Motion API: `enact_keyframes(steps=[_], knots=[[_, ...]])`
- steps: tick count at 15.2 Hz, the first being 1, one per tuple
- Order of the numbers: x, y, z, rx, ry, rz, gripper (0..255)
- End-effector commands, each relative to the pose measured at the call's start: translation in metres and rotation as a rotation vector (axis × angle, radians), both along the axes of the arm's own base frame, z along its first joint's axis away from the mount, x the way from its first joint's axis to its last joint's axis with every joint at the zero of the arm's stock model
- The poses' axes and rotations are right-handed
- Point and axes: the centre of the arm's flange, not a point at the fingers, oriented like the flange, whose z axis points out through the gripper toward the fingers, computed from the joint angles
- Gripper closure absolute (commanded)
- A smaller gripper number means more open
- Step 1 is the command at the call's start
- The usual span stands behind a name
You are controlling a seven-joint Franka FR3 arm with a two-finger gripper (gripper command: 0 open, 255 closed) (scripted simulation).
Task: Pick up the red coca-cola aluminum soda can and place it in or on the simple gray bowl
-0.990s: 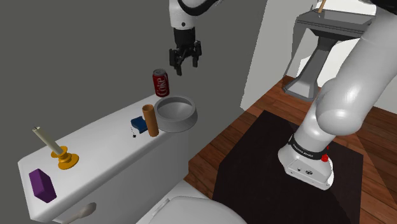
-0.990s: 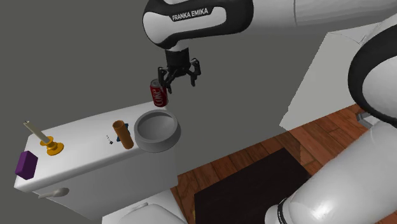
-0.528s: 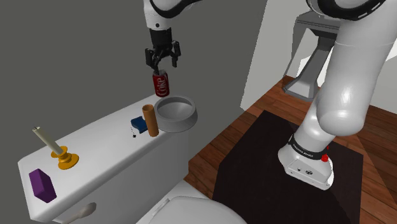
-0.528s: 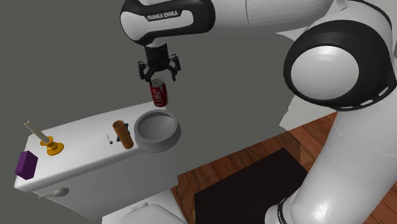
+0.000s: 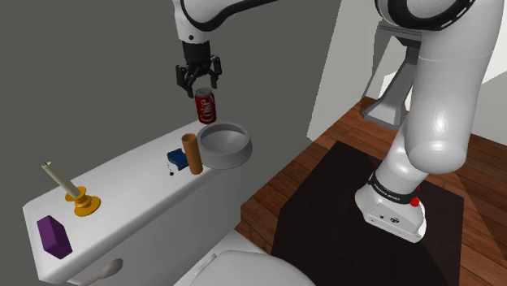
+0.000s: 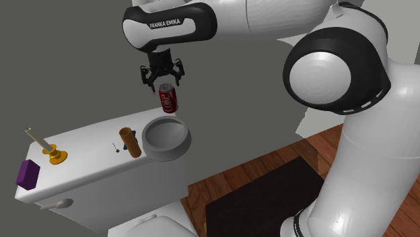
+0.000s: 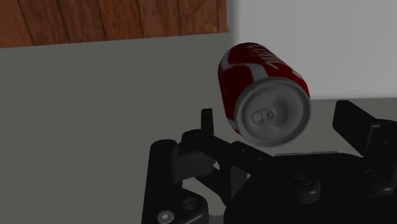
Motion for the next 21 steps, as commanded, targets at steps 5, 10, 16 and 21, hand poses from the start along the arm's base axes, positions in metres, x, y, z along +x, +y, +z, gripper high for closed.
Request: enact_keyframes(steps=[5,10,16,21], knots=[[0.002,0.0,-0.028,-0.005,0.024,0.006,0],[0.0,0.001,-0.03,-0.005,0.024,0.006,255],[0.004,-0.003,-0.03,-0.005,0.024,0.006,255],[0.001,0.0,-0.018,-0.005,0.024,0.006,255]])
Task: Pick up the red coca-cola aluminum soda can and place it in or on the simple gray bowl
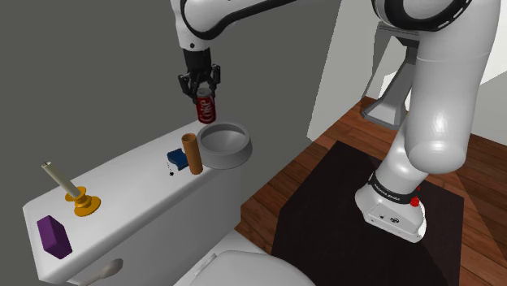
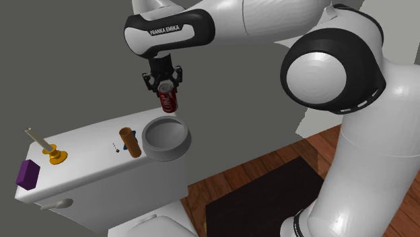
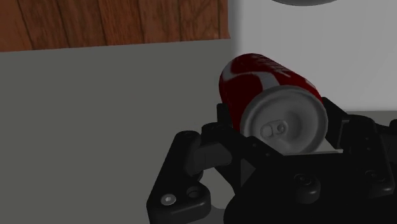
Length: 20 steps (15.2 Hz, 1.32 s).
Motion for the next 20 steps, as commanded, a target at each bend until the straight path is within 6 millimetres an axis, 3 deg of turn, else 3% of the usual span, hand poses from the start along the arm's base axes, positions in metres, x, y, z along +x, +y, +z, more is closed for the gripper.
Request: enact_keyframes(steps=[1,20], knots=[[0.002,-0.002,0.007,-0.001,0.003,-0.003,255],[0.002,-0.002,0.107,-0.001,0.003,-0.003,255]])
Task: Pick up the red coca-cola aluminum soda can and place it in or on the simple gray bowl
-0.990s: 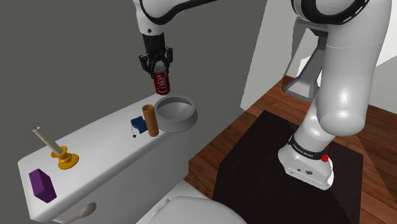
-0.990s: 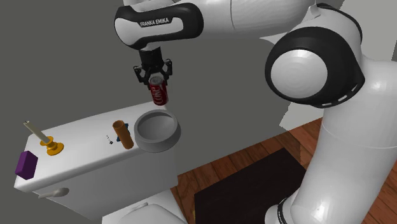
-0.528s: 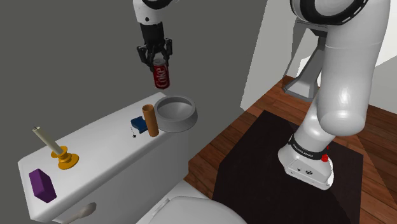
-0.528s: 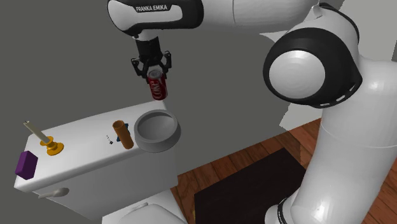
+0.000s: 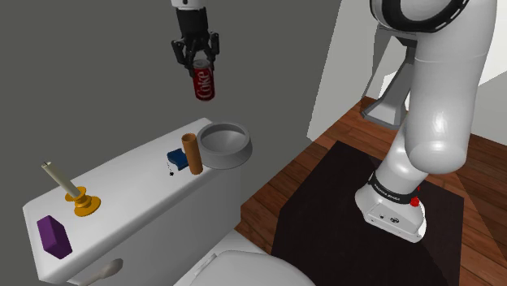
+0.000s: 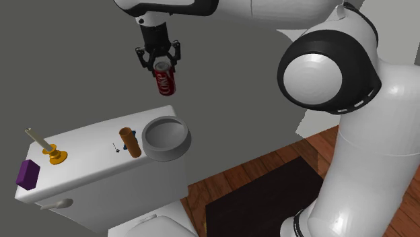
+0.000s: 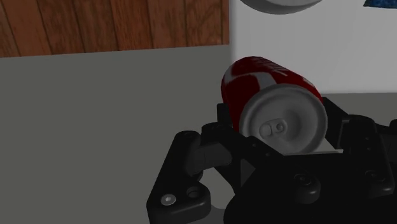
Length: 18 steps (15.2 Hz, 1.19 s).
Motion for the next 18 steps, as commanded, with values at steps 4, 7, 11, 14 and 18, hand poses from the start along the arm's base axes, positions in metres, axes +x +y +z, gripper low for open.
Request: enact_keyframes(steps=[4,7,11,14,18], knots=[[-0.034,0.015,0.022,0.01,-0.03,0.0,255],[-0.07,0.03,0.029,0.01,-0.03,0.0,255],[-0.118,0.05,0.037,0.01,-0.03,0.0,255],[-0.153,0.064,0.043,0.01,-0.03,0.0,255],[-0.153,0.064,0.022,0.01,-0.03,0.0,255]])
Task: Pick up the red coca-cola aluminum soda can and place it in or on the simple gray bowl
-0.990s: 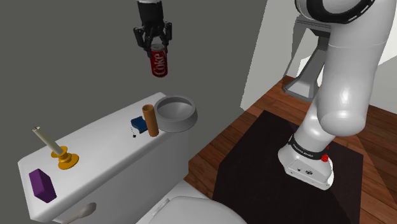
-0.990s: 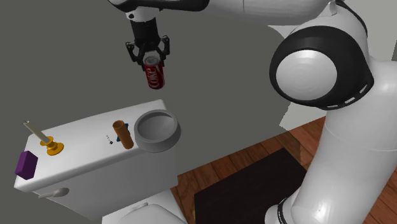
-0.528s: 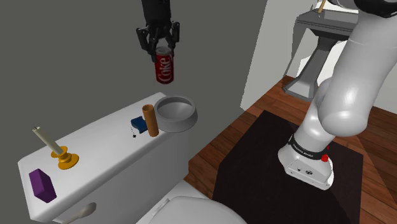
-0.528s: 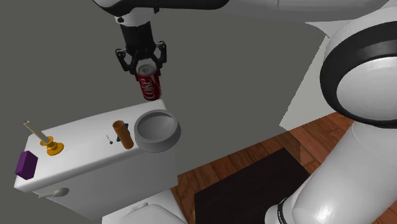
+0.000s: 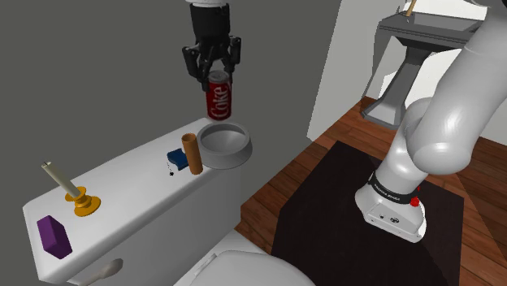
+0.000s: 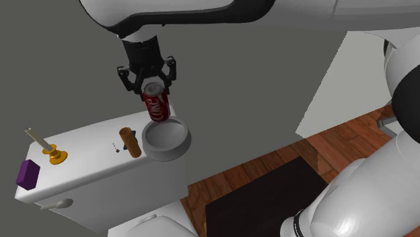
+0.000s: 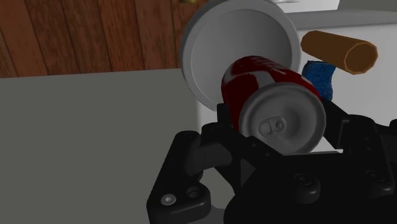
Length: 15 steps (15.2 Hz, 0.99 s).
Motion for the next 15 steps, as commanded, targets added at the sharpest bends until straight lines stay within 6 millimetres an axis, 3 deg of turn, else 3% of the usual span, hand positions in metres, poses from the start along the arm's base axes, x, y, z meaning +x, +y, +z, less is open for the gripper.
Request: enact_keyframes(steps=[1,15], knots=[[-0.001,0.001,-0.011,0.0,0.0,-0.001,255],[-0.001,0.001,-0.081,0.0,0.0,-0.001,255]])
